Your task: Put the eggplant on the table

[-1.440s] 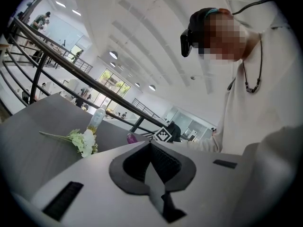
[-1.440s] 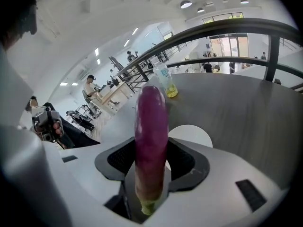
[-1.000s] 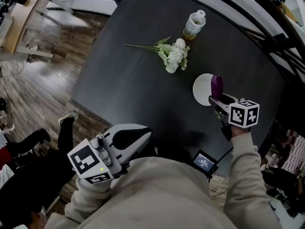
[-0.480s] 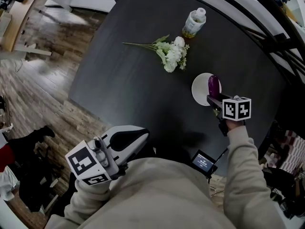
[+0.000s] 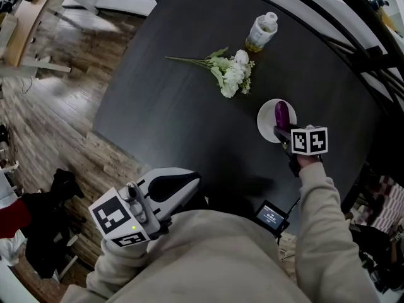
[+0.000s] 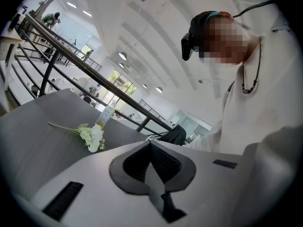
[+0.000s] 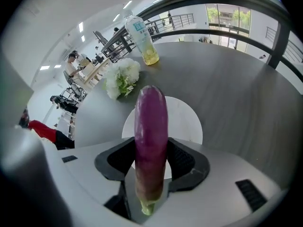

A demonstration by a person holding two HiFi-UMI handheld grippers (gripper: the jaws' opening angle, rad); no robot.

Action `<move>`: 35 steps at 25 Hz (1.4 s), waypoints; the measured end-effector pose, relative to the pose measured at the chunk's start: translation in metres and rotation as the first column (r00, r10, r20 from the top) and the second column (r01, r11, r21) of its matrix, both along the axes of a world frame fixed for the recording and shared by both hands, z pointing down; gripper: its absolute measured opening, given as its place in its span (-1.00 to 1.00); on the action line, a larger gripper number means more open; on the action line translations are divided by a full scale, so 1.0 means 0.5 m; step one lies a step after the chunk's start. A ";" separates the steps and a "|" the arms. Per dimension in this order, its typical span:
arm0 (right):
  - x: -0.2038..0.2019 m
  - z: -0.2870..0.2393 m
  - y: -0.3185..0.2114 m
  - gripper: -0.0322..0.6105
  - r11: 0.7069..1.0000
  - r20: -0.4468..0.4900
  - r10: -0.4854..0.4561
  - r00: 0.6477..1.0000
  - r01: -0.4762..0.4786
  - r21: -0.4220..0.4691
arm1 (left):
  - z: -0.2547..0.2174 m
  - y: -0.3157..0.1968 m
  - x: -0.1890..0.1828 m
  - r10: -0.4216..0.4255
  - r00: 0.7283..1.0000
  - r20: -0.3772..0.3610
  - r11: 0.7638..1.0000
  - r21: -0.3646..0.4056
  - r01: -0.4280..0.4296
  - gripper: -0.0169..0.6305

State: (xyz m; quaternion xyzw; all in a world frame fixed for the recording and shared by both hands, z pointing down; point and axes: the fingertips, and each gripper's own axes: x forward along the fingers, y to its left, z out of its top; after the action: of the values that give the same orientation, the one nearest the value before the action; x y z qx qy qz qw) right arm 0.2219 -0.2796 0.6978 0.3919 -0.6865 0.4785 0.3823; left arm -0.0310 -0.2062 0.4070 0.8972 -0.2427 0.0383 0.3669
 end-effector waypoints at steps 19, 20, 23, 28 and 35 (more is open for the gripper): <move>0.000 0.026 -0.005 -0.20 0.993 -0.170 -0.111 0.979 0.115 0.009 | 0.013 0.007 -0.006 -0.005 1.000 0.002 1.000 -0.013 0.005 -0.93; -0.002 0.025 -0.006 -0.17 0.992 -0.173 -0.118 0.978 0.122 0.013 | 0.015 0.007 -0.006 -0.005 1.000 0.003 1.000 -0.015 0.005 -0.93; -0.004 0.015 -0.015 -0.13 0.991 -0.183 -0.119 0.976 0.127 0.034 | 0.016 0.004 -0.004 -0.003 1.000 0.002 1.000 -0.016 0.003 -0.93; -0.005 0.013 -0.019 -0.05 0.990 -0.178 -0.120 0.977 0.131 0.052 | 0.011 -0.001 0.003 0.010 1.000 -0.003 1.000 -0.011 -0.010 -0.93; 0.014 0.005 -0.020 -0.01 0.993 -0.194 -0.087 0.977 0.100 0.062 | 0.010 0.001 0.009 0.025 1.000 -0.005 1.000 -0.007 -0.025 -0.93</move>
State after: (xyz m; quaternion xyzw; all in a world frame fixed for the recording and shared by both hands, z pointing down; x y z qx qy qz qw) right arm 0.2290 -0.2898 0.7002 0.4166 -0.6810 0.3955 0.4541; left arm -0.0266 -0.2056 0.4118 0.8991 -0.2303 0.0413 0.3700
